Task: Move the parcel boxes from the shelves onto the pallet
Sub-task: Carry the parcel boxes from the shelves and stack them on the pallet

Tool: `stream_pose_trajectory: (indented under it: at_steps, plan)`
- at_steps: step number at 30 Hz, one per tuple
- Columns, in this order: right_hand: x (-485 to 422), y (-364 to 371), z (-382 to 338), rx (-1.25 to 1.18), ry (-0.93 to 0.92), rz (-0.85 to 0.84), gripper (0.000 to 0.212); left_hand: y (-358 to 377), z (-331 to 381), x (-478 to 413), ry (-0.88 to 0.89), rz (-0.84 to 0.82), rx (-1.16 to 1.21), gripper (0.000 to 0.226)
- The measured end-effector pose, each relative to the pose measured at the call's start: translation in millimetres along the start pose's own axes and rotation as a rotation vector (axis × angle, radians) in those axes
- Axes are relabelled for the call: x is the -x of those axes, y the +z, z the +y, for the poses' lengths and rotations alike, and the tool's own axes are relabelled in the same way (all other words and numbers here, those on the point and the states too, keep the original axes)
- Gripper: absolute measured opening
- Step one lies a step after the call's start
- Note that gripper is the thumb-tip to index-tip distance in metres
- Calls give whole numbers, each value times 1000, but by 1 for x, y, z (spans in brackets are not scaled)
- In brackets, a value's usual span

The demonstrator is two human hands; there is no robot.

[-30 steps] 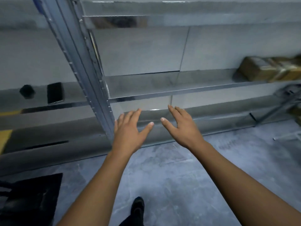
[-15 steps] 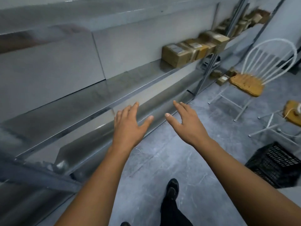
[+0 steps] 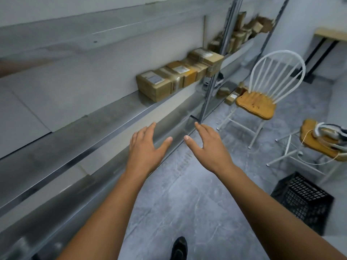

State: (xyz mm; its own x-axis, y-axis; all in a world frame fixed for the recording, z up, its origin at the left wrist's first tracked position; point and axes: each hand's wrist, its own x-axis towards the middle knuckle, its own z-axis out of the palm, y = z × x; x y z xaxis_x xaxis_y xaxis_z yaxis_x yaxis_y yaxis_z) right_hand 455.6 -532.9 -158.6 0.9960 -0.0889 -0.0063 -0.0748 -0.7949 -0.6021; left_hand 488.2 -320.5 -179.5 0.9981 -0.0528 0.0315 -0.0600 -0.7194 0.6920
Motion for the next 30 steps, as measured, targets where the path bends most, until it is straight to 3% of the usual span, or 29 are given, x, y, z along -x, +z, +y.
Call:
stream_pose_trajectory:
  at_steps: [11,30]
  plan:
    - [-120,-24,44,32,-11,-23,81,54,26,-112,-45,-26,29,83]
    - [-385,25,37,20,1,-170,75,107,-41,-388,-288,115,163,94]
